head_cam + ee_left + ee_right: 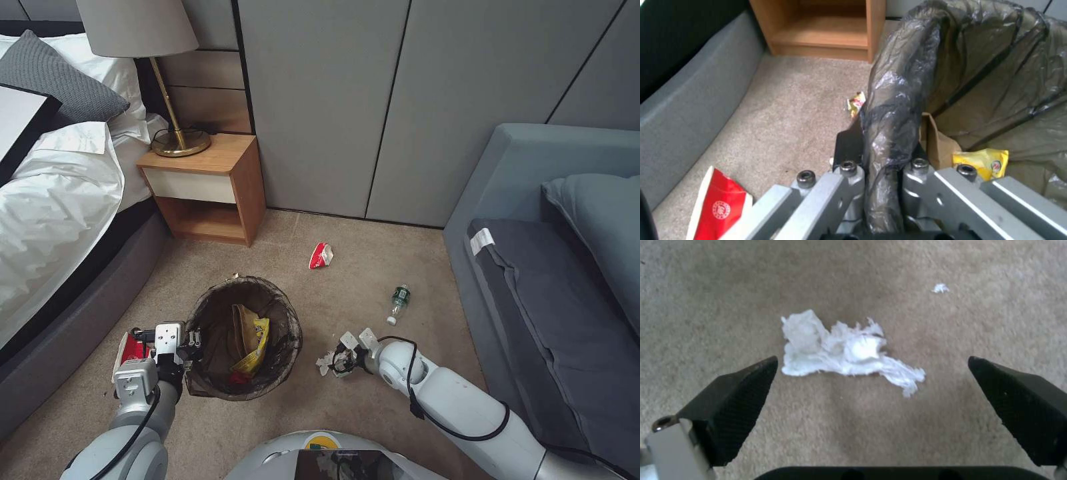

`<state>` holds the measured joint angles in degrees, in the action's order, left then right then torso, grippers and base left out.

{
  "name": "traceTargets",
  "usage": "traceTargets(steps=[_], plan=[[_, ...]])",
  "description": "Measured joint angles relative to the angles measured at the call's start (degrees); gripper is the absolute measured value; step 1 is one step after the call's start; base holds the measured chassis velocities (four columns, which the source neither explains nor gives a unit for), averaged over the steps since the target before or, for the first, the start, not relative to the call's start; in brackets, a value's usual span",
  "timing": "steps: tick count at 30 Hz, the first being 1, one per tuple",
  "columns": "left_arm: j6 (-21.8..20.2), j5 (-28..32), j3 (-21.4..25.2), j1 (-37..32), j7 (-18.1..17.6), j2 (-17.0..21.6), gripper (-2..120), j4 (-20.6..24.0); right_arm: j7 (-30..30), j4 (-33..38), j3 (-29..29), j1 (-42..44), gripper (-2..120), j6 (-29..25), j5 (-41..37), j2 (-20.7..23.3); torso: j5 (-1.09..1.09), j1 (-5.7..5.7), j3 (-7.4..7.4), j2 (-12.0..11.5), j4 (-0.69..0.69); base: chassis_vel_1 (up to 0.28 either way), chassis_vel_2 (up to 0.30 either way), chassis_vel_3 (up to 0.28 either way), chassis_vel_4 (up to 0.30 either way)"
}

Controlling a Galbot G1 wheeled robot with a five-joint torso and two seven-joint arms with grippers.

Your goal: Pick up the trash bin, then pick up the garbage from the floor and place it into the trash bin.

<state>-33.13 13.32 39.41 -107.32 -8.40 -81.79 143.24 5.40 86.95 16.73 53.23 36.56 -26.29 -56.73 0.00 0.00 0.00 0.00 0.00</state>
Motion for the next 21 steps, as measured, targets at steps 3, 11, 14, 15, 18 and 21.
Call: traceTargets(steps=[3, 11, 14, 15, 18, 21], plan=[[-0.1, 0.0, 0.0, 0.0, 0.0, -0.2, 5, 0.0, -0.3, -0.3, 0.9, -0.6, 100, 0.1, 0.3, -0.4, 0.0, 0.0, 0.0, 0.0, 0.0, 0.0, 0.0, 0.0, 0.0], [-0.4, 0.1, 0.0, 0.0, -0.2, -0.4, 5, 0.0, -1.8, -1.1, 2.2, -1.3, 100, 0.6, 0.5, -1.7, 0.0, 0.0, 0.0, 0.0, 0.0, 0.0, 0.0, 0.0, 0.0], [-0.4, 0.1, 0.1, 0.0, -0.2, -0.4, 5, 0.0, -3.4, -1.8, 2.7, -1.7, 100, 1.4, 0.5, -2.7, 0.0, 0.0, 0.0, 0.0, 0.0, 0.0, 0.0, 0.0, 0.0], [-0.4, 0.1, 0.1, 0.0, -0.2, -0.4, 5, 0.0, -3.4, -1.8, 2.7, -1.7, 100, 1.4, 0.5, -2.7, 0.0, 0.0, 0.0, 0.0, 0.0, 0.0, 0.0, 0.0, 0.0], [-0.4, 0.2, 0.1, -0.1, -0.2, -0.4, 5, 0.0, -6.0, -2.6, 3.7, -1.9, 100, 2.8, 0.5, -4.3, 0.0, 0.0, 0.0, 0.0, 0.0, 0.0, 0.0, 0.0, 0.0], [-0.4, 0.3, 0.1, 0.0, -0.2, -0.3, 5, 0.0, -7.6, -3.3, 4.2, -2.2, 100, 3.8, 0.5, -5.7, 0.0, 0.0, 0.0, 0.0, 0.0, 0.0, 0.0, 0.0, 0.0]])
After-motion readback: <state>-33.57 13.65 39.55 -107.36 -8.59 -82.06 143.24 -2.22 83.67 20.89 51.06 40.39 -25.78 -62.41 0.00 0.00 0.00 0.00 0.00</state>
